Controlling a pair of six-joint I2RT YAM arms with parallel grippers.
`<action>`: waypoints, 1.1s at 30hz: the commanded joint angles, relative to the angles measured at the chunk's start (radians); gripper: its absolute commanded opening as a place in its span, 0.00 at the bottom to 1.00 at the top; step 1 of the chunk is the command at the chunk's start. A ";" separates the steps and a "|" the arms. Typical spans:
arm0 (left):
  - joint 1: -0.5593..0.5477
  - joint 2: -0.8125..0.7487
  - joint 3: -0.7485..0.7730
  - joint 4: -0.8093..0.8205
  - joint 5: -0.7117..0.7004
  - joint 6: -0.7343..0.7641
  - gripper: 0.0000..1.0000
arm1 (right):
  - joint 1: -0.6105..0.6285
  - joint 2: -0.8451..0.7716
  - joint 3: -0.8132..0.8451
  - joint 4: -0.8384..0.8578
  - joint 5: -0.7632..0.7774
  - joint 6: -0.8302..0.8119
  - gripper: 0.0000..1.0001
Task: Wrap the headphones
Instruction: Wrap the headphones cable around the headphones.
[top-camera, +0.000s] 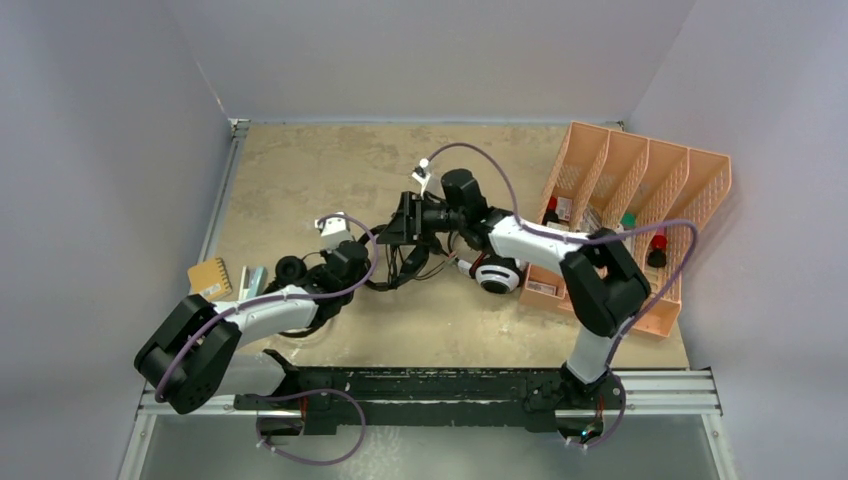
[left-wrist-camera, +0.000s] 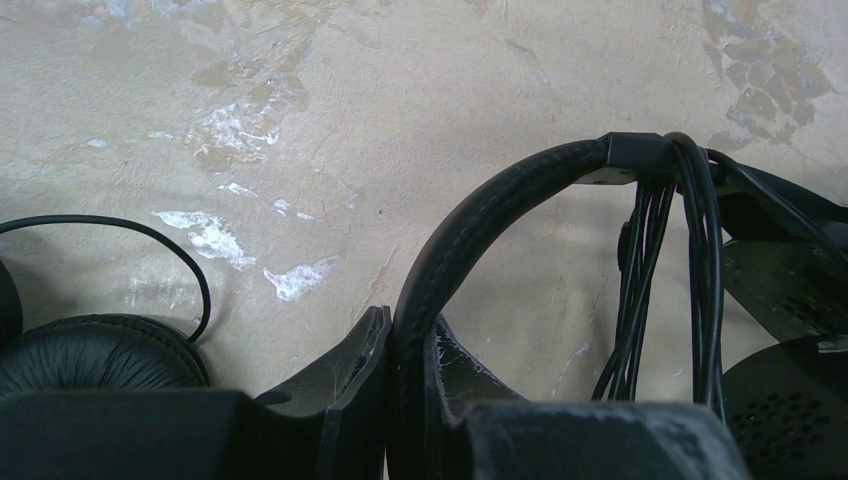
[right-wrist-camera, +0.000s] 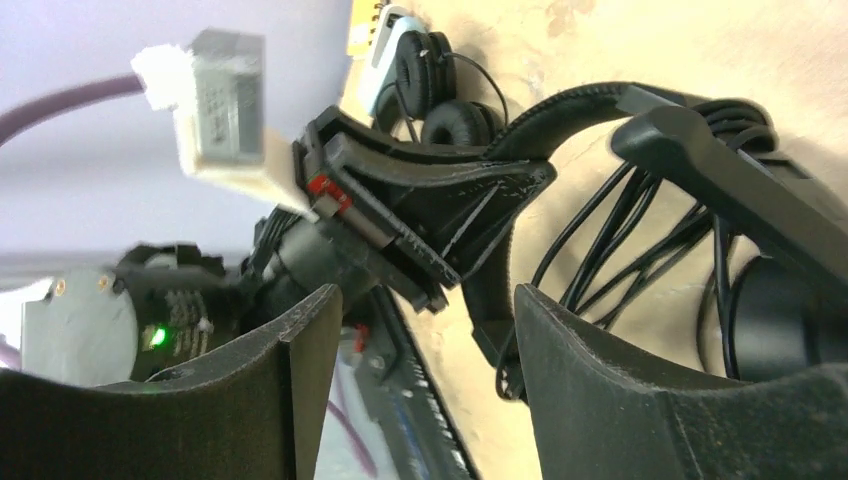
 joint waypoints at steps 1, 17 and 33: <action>0.003 -0.019 0.002 0.083 -0.022 -0.059 0.00 | -0.011 -0.217 0.117 -0.418 0.112 -0.536 0.67; 0.003 -0.025 0.004 0.096 -0.028 -0.085 0.00 | 0.037 -0.492 -0.195 -0.559 0.068 -1.921 0.64; 0.004 -0.044 0.008 0.082 -0.028 -0.070 0.00 | 0.100 -0.233 -0.150 -0.655 0.327 -2.080 0.43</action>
